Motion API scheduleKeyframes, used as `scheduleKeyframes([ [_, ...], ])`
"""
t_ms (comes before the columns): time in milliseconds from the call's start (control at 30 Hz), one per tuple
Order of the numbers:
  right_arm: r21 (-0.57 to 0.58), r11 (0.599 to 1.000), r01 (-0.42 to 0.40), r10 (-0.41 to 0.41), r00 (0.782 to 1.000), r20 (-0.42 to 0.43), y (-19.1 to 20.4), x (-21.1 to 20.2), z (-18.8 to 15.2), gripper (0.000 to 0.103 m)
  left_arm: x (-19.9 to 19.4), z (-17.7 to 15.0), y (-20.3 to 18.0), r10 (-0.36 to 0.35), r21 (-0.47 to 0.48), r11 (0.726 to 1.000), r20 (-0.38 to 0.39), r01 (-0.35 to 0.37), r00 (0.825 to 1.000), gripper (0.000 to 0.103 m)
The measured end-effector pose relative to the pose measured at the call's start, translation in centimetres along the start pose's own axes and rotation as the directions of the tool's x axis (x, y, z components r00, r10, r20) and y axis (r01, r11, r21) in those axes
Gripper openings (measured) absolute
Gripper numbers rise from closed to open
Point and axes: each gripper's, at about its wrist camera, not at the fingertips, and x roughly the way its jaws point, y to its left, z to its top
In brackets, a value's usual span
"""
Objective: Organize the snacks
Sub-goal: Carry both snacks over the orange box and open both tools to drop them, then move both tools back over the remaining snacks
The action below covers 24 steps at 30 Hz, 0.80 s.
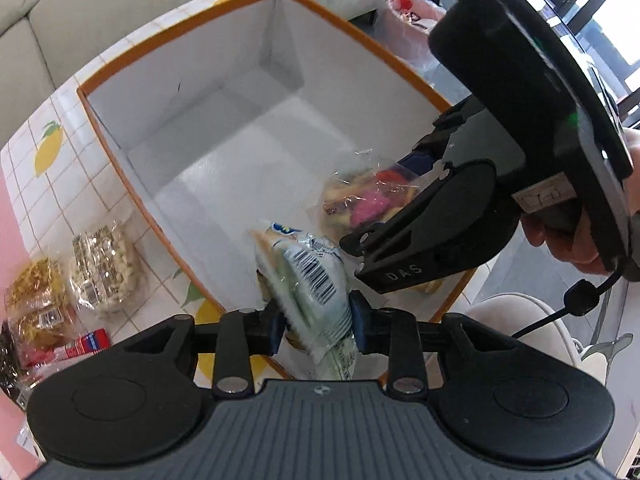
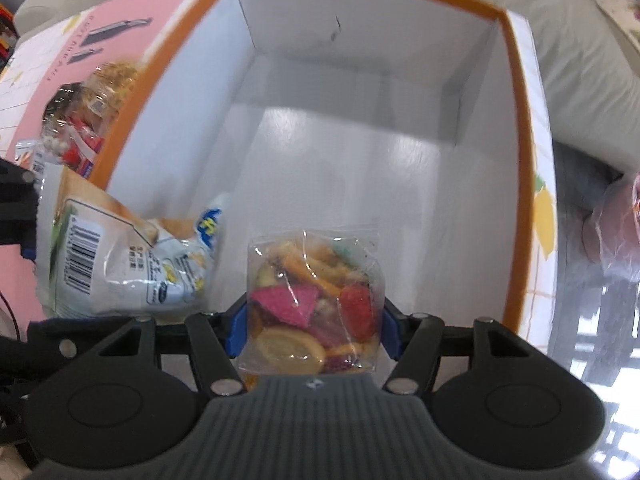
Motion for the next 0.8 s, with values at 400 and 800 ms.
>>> scheduleKeyframes([
  [400,0.060,0.998,0.036,-0.035,0.999,-0.021,0.9,-0.6,0.4,0.081,-2.6,-1.2,-0.3,0.016,0.007,1.000,0.050,-0.017,0.999,0.053],
  [800,0.134,0.987,0.084,-0.102,0.985,0.137,3.8,-7.2,-2.0,0.086,-10.8,-6.7,1.2,0.038,-0.066,0.998,0.237,-0.023,0.971,0.054],
])
